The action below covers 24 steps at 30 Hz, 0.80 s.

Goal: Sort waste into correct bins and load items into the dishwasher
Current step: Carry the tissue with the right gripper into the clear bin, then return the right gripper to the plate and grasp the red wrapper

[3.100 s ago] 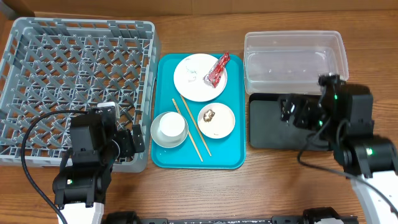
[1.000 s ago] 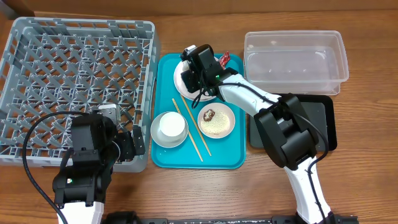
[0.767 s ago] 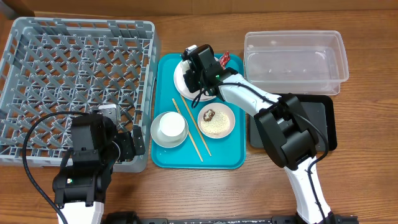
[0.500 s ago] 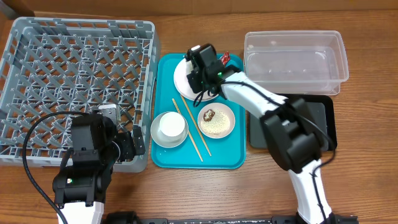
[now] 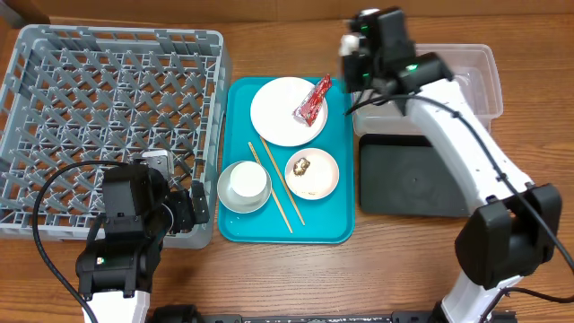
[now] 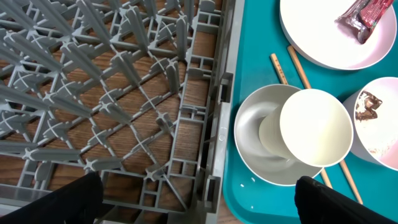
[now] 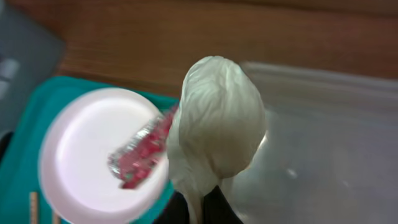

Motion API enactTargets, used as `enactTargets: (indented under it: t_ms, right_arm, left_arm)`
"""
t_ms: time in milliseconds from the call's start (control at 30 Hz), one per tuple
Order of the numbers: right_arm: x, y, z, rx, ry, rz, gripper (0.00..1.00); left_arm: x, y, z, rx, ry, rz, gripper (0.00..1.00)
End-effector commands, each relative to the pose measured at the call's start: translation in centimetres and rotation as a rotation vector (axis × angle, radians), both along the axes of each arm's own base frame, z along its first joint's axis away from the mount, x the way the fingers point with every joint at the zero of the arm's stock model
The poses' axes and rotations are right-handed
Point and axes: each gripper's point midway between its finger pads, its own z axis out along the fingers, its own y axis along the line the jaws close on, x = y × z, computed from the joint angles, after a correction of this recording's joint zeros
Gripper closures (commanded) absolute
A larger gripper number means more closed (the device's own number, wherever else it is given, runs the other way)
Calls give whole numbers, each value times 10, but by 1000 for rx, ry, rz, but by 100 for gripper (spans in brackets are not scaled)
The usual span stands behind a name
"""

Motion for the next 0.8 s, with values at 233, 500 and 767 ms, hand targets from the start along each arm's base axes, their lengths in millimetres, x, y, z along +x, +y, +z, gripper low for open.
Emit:
enactTargets:
  t_ms: [233,500,767]
  right_arm:
    - [3,-56,-25,-5,103,-127,33]
    - [-9,19,-12,265,145,44,21]
    - [-7,69,-23,116,41,-24,17]
  left_arm:
    - [3,0,11,4,-29,-6,0]
    - [3,0,11,4,-29,-6,0]
    - [3,0,11,4,-29,-6,0]
